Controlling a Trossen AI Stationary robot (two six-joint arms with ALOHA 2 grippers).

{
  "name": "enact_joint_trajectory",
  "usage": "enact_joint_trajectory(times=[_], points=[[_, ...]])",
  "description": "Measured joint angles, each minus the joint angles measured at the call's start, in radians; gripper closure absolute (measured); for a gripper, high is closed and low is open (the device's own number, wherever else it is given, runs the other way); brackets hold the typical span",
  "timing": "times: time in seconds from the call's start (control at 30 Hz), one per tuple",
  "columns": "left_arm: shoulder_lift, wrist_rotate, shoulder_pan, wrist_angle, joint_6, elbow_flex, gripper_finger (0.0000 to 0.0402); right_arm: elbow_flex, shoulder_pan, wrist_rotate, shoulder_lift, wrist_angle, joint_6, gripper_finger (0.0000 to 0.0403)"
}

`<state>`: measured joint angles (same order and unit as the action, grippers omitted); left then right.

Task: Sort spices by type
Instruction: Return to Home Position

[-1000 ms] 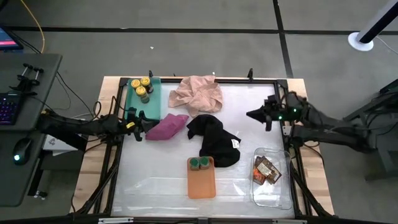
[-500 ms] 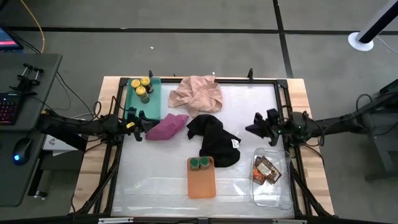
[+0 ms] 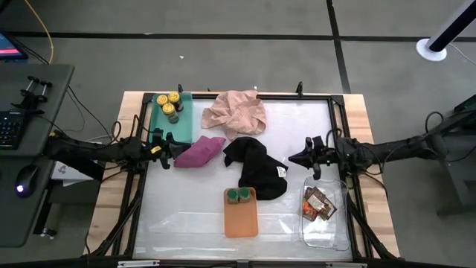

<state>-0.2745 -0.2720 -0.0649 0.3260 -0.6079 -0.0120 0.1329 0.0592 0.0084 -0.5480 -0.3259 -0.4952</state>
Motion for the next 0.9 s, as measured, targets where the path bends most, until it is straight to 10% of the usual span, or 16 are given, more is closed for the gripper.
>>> enact_joint_trajectory(times=[0.23,0.9], points=[[0.000,0.000,0.000,0.000,0.000,0.000,0.0401,0.000,-0.178,-0.196,0.001,0.007,0.020,0.0403],[0.000,0.000,0.000,0.000,0.000,0.000,0.0401,-0.125,-0.085,-0.048,-0.002,-0.062,0.075,0.0403]])
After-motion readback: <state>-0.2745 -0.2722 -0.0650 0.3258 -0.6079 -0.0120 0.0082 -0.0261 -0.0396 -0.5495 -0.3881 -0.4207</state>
